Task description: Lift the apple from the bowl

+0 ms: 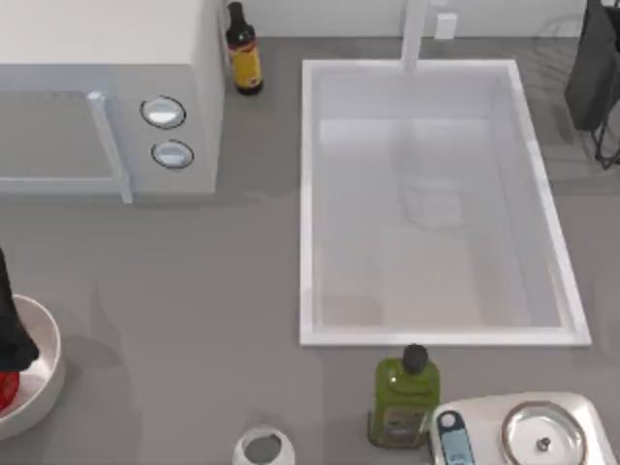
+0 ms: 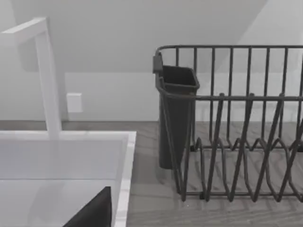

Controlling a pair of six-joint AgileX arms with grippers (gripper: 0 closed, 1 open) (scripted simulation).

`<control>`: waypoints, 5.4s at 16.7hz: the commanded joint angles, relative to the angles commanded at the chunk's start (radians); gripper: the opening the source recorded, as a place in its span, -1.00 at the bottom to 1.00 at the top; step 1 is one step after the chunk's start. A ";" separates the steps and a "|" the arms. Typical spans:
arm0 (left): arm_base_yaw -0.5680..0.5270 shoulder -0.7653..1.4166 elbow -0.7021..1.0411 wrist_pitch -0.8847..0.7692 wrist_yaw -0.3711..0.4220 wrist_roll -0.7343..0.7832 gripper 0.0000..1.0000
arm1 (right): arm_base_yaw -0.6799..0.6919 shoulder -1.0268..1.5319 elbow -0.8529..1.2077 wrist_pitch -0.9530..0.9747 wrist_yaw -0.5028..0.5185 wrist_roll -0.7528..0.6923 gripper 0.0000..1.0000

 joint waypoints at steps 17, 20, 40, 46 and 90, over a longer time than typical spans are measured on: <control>0.000 0.000 0.000 0.000 0.000 0.000 1.00 | 0.000 0.000 0.000 0.000 0.000 0.000 1.00; 0.000 0.000 0.000 0.000 0.000 0.000 1.00 | 0.000 0.000 0.000 0.000 0.000 0.000 1.00; 0.072 1.081 0.704 -0.842 0.000 0.085 1.00 | 0.000 0.000 0.000 0.000 0.000 0.000 1.00; 0.091 1.376 0.894 -1.070 0.000 0.108 1.00 | 0.000 0.000 0.000 0.000 0.000 0.000 1.00; 0.097 1.620 0.634 -0.585 0.000 0.117 -1.00 | 0.000 0.000 0.000 0.000 0.000 0.000 1.00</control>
